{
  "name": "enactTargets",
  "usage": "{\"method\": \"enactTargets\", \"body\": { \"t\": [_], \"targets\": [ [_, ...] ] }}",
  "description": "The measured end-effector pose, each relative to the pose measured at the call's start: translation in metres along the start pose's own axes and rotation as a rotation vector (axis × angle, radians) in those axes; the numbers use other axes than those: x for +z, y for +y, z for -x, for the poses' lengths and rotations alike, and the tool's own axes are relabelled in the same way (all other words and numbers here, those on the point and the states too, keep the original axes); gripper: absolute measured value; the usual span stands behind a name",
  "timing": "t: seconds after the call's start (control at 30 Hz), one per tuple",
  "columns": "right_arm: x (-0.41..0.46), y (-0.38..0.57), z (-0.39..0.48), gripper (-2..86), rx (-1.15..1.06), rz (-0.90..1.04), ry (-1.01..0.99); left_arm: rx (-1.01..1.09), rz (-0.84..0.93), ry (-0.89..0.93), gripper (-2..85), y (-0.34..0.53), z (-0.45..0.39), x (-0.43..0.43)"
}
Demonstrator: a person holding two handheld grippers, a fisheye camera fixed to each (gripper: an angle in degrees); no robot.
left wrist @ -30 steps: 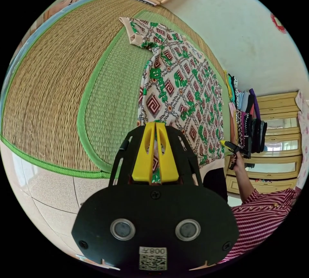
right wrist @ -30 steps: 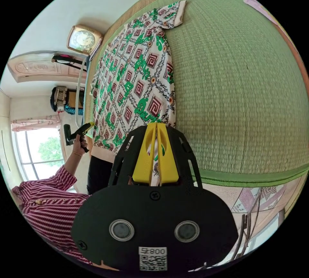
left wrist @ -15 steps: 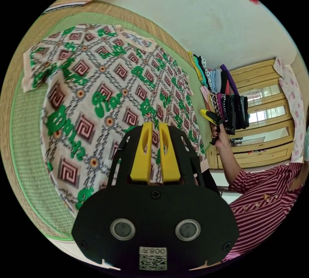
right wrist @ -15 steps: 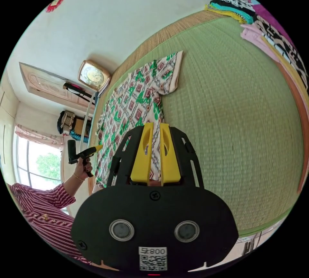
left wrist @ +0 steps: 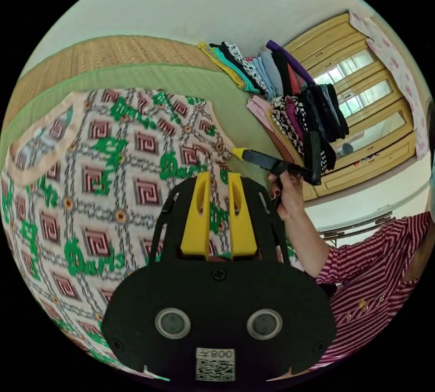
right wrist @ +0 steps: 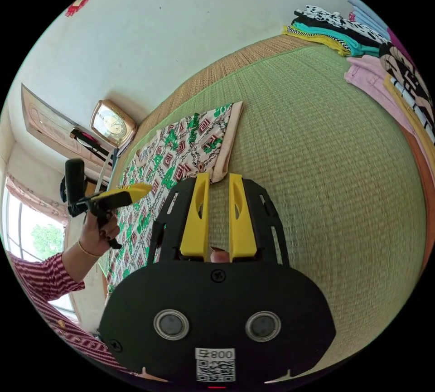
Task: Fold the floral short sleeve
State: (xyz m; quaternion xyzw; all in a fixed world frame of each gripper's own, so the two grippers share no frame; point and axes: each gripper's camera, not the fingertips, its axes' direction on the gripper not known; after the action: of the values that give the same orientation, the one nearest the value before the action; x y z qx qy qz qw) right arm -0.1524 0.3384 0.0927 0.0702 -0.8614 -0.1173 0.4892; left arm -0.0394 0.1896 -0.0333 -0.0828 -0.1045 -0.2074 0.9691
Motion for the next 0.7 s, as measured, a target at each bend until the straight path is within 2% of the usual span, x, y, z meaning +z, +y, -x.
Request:
{"method": "enactTargets", "body": {
  "t": [0.3,0.47,0.6,0.7],
  "targets": [
    [0.029,-0.003,-0.014,3.8,0.008,0.013,-0.053,0.148,0.086,-0.166,8.9,-0.151,-0.080,0.016],
    [0.049,-0.009,-0.032,2.2,0.032,0.018,-0.124,0.213,0.173,-0.303,8.6,-0.183,-0.123,0.027],
    [0.065,-0.018,-0.041,1.8,0.039,0.019,-0.155,0.269,0.177,-0.451,5.6,-0.193,-0.162,0.014],
    [0.079,-0.027,-0.047,1.6,0.040,0.021,-0.169,0.271,0.174,-0.466,3.3,-0.199,-0.174,-0.002]
  ]
}}
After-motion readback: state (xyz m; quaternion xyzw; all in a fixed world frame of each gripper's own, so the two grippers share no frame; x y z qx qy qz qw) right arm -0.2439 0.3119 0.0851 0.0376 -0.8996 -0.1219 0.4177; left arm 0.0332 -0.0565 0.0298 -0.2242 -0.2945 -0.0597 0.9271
